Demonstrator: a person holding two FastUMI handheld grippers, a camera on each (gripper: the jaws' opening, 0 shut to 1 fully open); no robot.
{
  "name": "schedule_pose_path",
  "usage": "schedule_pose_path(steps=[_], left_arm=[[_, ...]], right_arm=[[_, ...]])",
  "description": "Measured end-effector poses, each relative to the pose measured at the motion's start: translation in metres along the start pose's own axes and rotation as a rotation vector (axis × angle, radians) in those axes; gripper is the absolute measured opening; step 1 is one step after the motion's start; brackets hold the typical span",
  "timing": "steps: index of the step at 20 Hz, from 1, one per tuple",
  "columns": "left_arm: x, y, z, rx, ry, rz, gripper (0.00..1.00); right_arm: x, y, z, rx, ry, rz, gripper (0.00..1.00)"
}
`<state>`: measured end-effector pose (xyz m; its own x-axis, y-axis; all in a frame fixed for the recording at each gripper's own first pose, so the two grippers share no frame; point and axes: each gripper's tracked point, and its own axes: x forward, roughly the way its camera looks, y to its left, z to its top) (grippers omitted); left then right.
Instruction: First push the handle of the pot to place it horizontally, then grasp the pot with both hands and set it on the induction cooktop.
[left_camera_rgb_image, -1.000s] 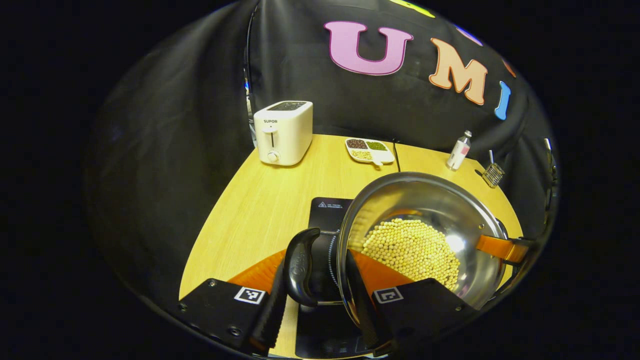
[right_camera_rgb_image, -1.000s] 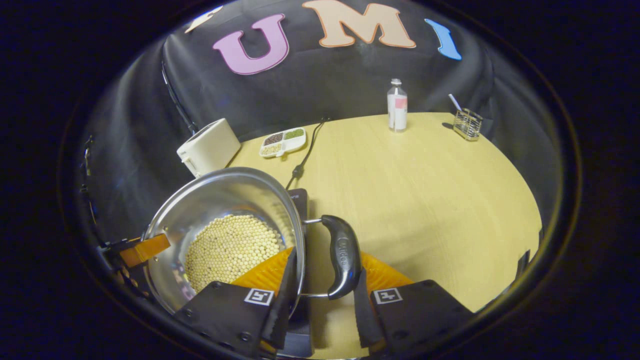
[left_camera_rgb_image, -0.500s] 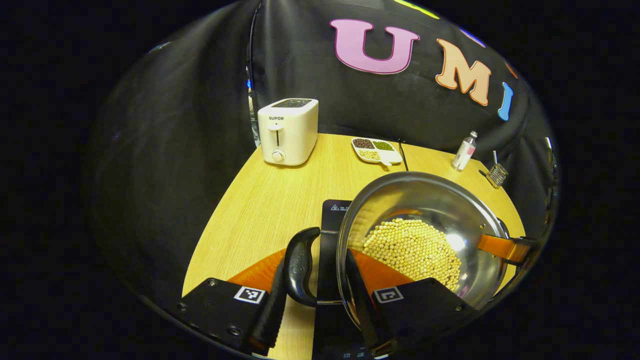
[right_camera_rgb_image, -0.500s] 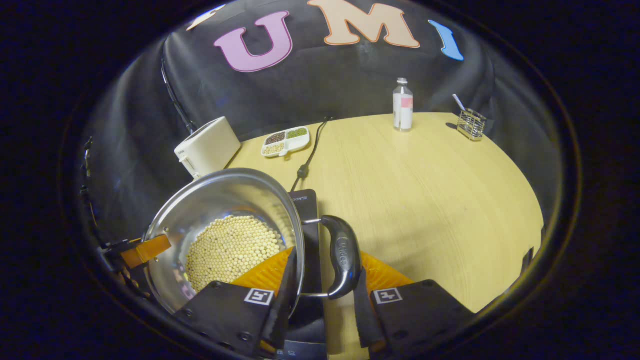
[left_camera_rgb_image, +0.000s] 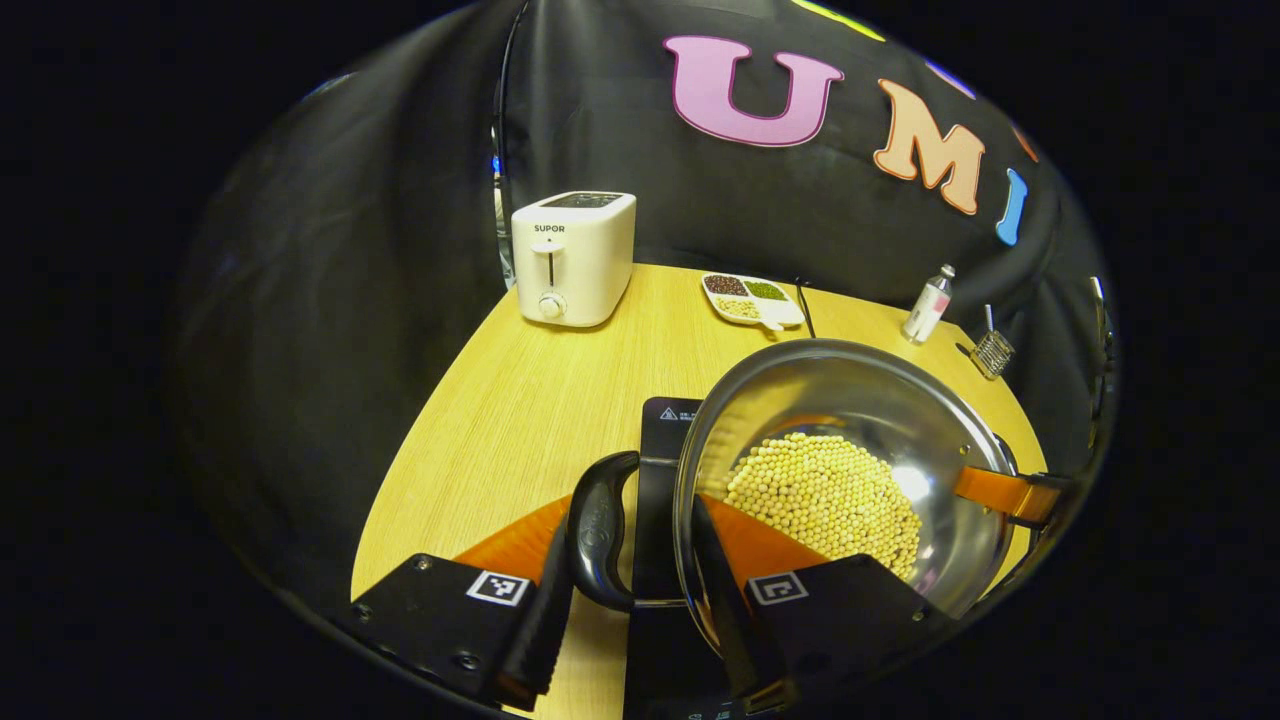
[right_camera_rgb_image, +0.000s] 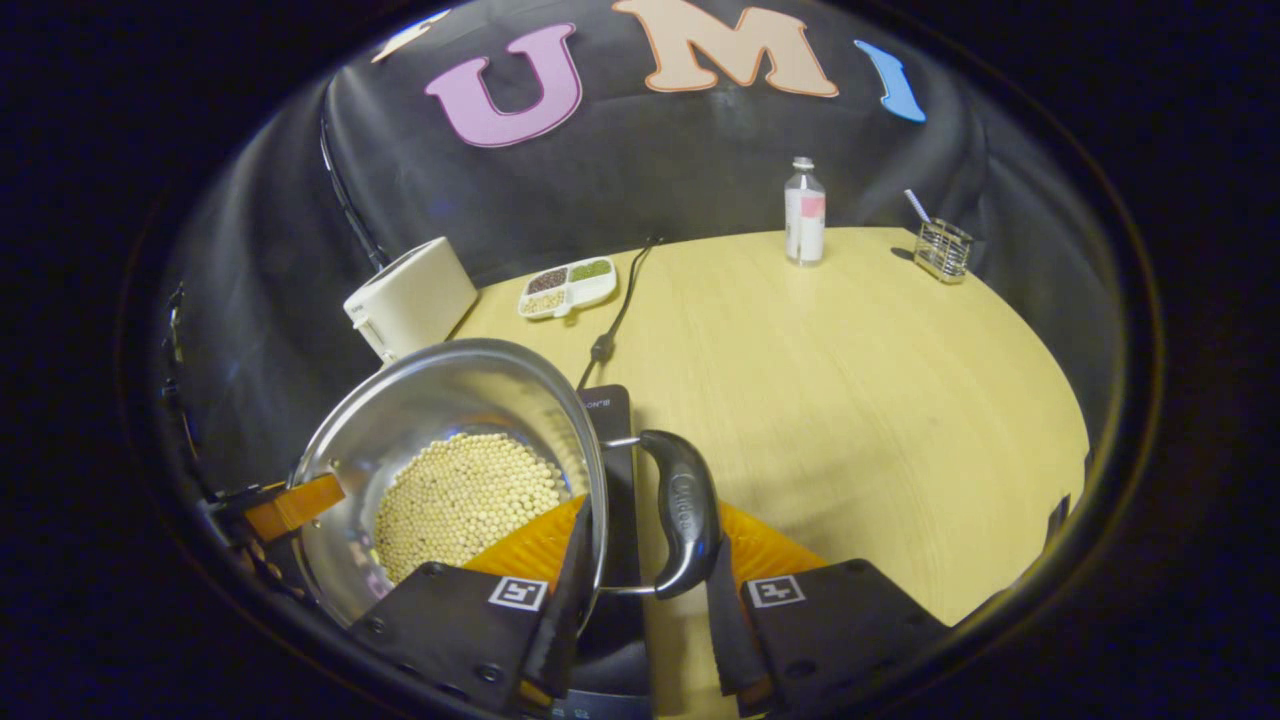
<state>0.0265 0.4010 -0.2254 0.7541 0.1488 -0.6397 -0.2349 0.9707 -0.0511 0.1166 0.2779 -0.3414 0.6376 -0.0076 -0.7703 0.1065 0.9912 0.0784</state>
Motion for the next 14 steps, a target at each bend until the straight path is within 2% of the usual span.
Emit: schedule_pose_path(steps=[1, 2, 3, 4, 5, 7, 8, 9, 10, 11, 12, 13, 14], left_arm=[[0.000, -0.001, 0.001, 0.011, -0.007, -0.003, 0.67], [0.001, -0.001, 0.001, 0.015, -0.013, -0.004, 0.65], [0.002, 0.000, 0.000, 0.015, -0.011, -0.006, 0.67], [0.001, -0.001, 0.000, 0.010, -0.009, -0.005, 0.67], [0.001, -0.001, 0.001, 0.014, -0.013, -0.005, 0.67], [0.001, 0.000, 0.000, 0.031, -0.008, 0.004, 0.68], [0.001, 0.000, 0.002, 0.047, -0.016, 0.011, 0.72], [0.003, 0.000, 0.002, 0.073, -0.019, 0.018, 0.71], [0.002, -0.001, 0.004, 0.103, -0.024, 0.026, 0.72], [0.002, 0.000, 0.012, 0.135, -0.053, 0.035, 0.74], [0.002, -0.002, 0.019, 0.155, -0.077, 0.030, 0.77], [0.001, -0.006, 0.024, 0.167, -0.092, 0.023, 0.79], [0.001, -0.008, 0.025, 0.175, -0.096, 0.020, 0.86]], right_arm=[[0.000, 0.000, -0.001, 0.010, 0.002, 0.002, 0.53], [0.000, -0.001, 0.000, 0.011, 0.003, 0.004, 0.58], [0.001, -0.001, 0.001, 0.007, 0.000, 0.005, 0.53], [0.000, -0.001, 0.001, 0.005, 0.001, 0.002, 0.60], [-0.001, -0.001, 0.000, -0.001, 0.000, 0.004, 0.55], [-0.001, 0.000, 0.001, -0.008, -0.001, 0.010, 0.60], [-0.002, 0.000, 0.001, -0.013, -0.003, 0.009, 0.63], [0.000, 0.000, 0.000, -0.016, -0.004, 0.007, 0.67], [-0.001, 0.001, 0.001, -0.016, -0.006, 0.010, 0.65], [-0.001, 0.003, 0.001, -0.015, -0.007, 0.015, 0.67], [-0.002, 0.003, 0.002, -0.012, -0.010, 0.015, 0.75], [-0.001, 0.002, 0.002, -0.013, -0.012, 0.011, 0.75], [-0.001, 0.003, 0.002, -0.014, -0.013, 0.009, 0.81]])
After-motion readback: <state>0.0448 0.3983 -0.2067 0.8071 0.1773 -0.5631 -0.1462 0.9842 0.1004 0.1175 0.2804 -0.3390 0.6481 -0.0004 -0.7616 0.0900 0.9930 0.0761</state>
